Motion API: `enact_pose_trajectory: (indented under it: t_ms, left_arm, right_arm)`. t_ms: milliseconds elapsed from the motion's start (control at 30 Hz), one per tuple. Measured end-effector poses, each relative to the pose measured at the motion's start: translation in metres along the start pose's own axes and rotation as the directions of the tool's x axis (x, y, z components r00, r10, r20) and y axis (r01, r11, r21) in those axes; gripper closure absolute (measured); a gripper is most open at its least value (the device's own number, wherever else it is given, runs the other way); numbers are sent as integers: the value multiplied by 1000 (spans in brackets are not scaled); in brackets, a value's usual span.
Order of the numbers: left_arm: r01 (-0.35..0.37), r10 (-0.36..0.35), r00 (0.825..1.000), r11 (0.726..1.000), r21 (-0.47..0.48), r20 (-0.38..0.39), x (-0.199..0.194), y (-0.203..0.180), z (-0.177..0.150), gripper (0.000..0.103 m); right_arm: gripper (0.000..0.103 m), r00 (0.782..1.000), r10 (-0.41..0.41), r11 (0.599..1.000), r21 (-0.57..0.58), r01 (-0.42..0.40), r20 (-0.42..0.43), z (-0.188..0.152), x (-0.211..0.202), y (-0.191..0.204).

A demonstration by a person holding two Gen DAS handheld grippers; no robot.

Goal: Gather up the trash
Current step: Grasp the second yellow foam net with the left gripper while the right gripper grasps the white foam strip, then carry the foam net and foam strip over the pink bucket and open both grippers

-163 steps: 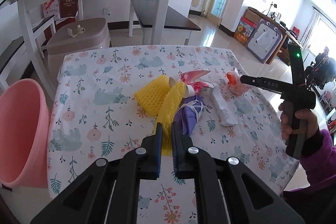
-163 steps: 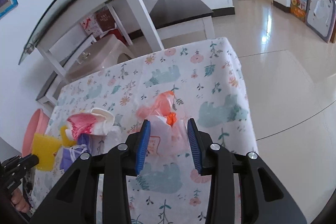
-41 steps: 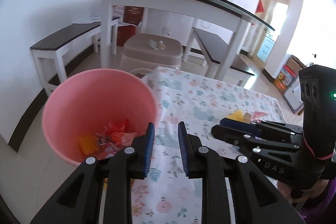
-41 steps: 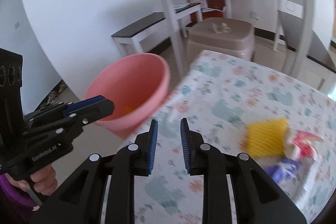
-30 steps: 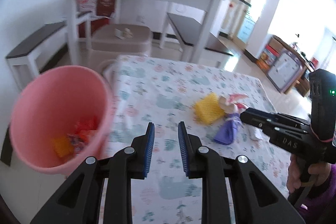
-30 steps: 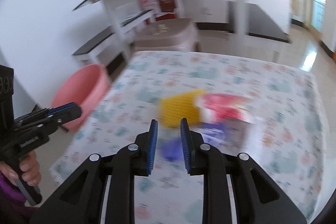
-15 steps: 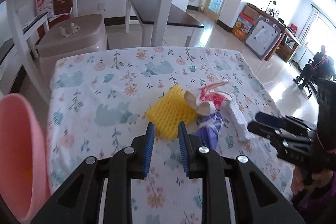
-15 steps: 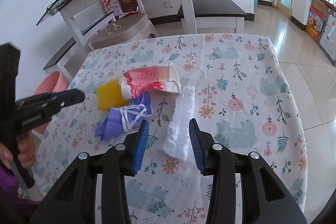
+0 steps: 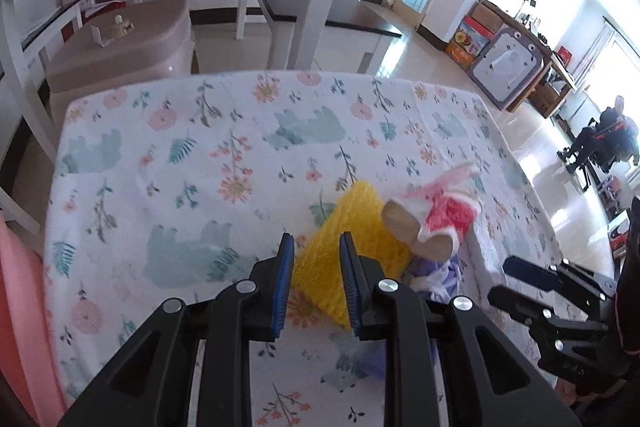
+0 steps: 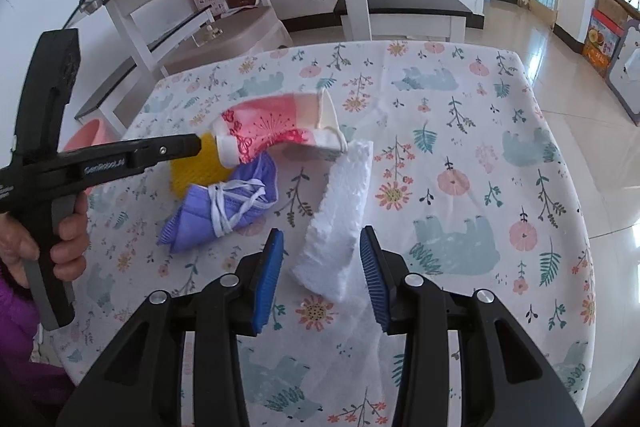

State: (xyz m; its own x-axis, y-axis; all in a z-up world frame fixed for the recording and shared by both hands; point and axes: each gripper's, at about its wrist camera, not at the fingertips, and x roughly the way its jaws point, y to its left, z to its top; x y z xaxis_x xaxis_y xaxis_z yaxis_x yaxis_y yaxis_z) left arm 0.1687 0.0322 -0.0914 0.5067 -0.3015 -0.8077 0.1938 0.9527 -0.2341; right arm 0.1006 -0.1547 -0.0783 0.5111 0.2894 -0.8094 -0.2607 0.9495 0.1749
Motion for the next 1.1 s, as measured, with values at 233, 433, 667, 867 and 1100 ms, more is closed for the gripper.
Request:
enact_pose_trajectory:
  t_ms: [233,433,667,867,1100]
  left_arm:
    - [17,-17,1000,1000,15,8,-1,-10,-15,81]
    - [49,-49,999,999,9,11,-8,-17,-27,93]
    - [35,-33,997,999,-18,72,-33,-17,-39,95]
    - [7,-1,991,999,-48,132,-60,-12,-46,95]
    - [-18,28,982,998,-58,189,-85,-11,-54,95]
  right_arm:
    - [62,1000,-8,1000,30,9,-7,-1,0,-5]
    - [63,1000,0,999,54,1,-16,-2,2,-10]
    - [74,1000,-4,999,33,4,-2,-8,-5,-10]
    - [74,999,-5,999,33,4,39,-12,-22,-12]
    - [74,995,-1,1000,15,0,101,-15,-43,-8]
